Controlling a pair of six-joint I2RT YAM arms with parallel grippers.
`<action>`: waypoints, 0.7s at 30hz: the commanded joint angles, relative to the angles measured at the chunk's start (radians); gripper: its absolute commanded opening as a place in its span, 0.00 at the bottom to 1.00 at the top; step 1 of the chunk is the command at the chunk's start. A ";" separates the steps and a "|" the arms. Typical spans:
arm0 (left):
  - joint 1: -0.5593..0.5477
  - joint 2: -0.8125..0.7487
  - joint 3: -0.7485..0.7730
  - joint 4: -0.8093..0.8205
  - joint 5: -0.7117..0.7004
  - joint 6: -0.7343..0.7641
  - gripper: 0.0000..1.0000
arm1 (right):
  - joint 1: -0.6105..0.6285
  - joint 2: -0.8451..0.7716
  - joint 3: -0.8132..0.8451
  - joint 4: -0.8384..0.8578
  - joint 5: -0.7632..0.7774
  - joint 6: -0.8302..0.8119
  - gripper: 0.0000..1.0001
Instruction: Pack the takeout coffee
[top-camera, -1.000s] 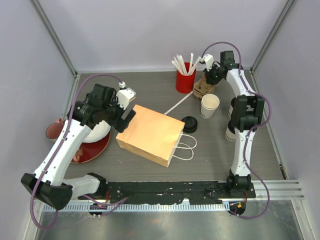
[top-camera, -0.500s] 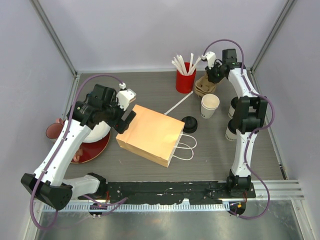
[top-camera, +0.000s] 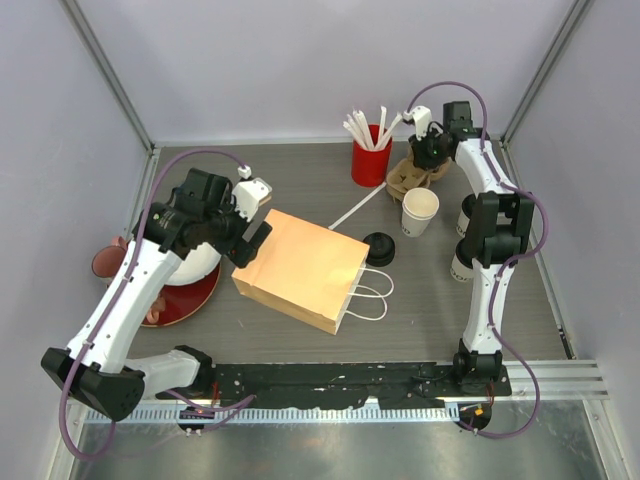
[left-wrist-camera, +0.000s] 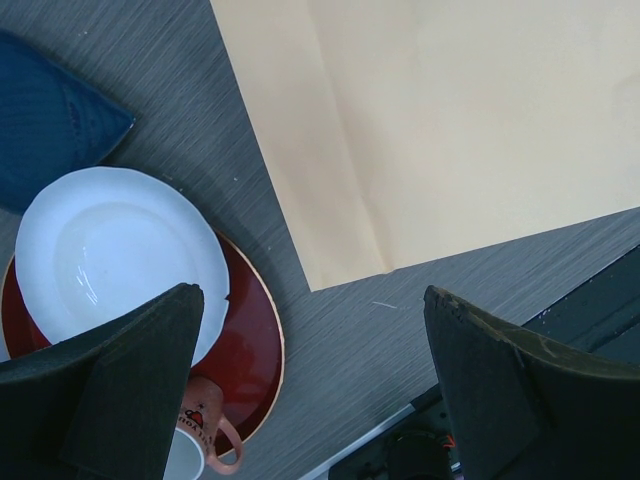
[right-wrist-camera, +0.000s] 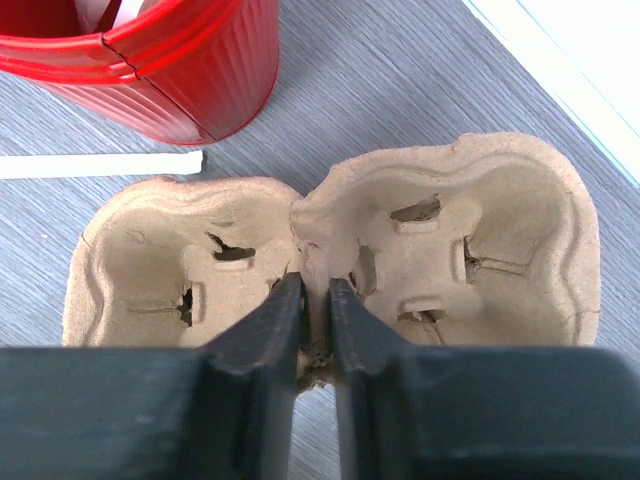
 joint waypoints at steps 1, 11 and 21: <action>-0.004 -0.013 0.043 -0.001 0.020 0.004 0.96 | -0.002 -0.005 0.011 0.046 -0.010 0.021 0.17; -0.016 0.011 0.078 -0.006 0.039 -0.032 0.92 | -0.002 -0.161 -0.071 0.126 0.050 0.057 0.03; -0.304 0.144 0.184 -0.031 -0.036 -0.179 0.86 | -0.002 -0.454 -0.263 0.186 0.275 0.170 0.01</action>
